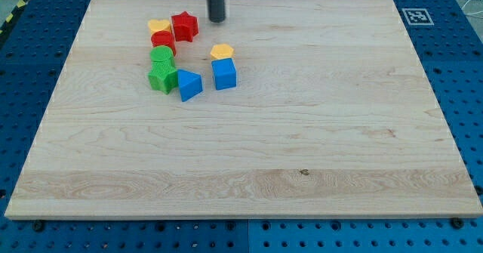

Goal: Move your arm towards blue cube

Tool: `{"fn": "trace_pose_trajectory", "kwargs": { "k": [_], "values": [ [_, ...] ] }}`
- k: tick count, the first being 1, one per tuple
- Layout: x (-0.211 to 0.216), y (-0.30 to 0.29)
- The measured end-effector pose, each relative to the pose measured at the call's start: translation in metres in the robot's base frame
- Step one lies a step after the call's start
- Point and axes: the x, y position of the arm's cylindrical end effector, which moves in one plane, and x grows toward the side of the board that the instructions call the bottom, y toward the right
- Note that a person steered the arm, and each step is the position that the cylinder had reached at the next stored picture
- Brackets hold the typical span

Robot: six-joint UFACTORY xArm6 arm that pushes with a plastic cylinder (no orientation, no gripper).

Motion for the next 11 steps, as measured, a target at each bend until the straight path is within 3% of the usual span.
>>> {"fn": "trace_pose_trajectory", "kwargs": {
  "k": [4, 6, 8, 11],
  "values": [
    [0.127, 0.117],
    [0.186, 0.077],
    [0.198, -0.008],
    [0.152, -0.026]
  ]
}}
